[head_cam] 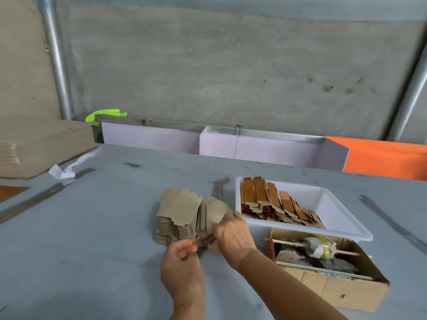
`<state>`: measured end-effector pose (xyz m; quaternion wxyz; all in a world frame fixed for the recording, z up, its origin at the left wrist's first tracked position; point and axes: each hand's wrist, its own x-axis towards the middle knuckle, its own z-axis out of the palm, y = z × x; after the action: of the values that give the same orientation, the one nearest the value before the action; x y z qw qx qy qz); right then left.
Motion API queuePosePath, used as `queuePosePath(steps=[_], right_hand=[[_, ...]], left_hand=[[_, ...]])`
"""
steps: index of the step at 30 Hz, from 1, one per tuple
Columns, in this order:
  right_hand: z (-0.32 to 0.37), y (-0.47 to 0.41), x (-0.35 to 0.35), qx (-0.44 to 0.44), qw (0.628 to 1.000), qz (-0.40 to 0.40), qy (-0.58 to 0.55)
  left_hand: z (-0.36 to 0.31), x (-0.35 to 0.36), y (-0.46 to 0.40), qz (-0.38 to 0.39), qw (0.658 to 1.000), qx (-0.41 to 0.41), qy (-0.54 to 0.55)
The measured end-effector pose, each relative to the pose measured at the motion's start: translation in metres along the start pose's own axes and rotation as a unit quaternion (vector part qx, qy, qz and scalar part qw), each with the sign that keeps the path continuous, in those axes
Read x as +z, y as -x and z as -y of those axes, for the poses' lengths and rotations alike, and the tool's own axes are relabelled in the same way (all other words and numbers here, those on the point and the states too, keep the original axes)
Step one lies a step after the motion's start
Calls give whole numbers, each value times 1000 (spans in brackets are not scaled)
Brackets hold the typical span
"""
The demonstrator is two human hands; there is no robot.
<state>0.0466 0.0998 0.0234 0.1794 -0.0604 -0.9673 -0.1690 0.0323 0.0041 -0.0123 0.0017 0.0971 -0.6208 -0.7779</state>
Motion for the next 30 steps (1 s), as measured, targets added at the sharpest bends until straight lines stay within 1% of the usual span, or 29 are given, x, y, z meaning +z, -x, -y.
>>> queuePosePath(steps=[2, 5, 8, 10, 12, 14, 16, 17, 18, 20, 22, 24, 25, 26, 27, 30], right_hand=[[-2, 3, -5, 15, 999, -21, -24], [-2, 7, -14, 24, 991, -120, -55], [-2, 9, -26, 58, 970, -220, -86], [-6, 14, -36, 101, 953, -265, -110], [-13, 24, -42, 147, 930, -292, -167], [-18, 40, -50, 196, 908, -273, -251], [-24, 59, -54, 245, 877, -207, -359], [-29, 69, -54, 269, 855, -176, -407], [-33, 78, -55, 291, 830, -150, -451], [-45, 94, -56, 338, 768, -114, -532], [-57, 110, -61, 373, 707, -98, -593], [-68, 127, -67, 381, 659, -93, -642], [-73, 134, -70, 375, 646, -88, -659], [-79, 144, -73, 369, 643, -86, -666], [-84, 150, -74, 361, 654, -88, -659], [-94, 172, -73, 348, 722, -117, -586]], left_hand=[[0, 1, 0, 5, 1000, 0, 1], [-1, 3, 3, 13, 1000, 6, -1], [-4, 2, 4, 17, 1000, 25, 3], [-9, 0, 5, 25, 998, 49, -2], [-14, 0, 6, 47, 996, 73, -10], [-19, 2, 9, 77, 993, 87, -27], [-23, 4, 13, 98, 991, 79, -41], [-25, 5, 17, 111, 991, 69, -40], [-26, 6, 21, 130, 989, 57, -32], [-28, 8, 30, 175, 984, 30, -17], [-28, 11, 38, 207, 978, 6, -16], [-29, 12, 47, 233, 972, -9, -9], [-29, 13, 53, 251, 968, -11, -8], [-28, 14, 61, 275, 961, -8, -10], [-28, 14, 67, 298, 955, 2, -11], [-21, 14, 82, 366, 929, 51, -21]])
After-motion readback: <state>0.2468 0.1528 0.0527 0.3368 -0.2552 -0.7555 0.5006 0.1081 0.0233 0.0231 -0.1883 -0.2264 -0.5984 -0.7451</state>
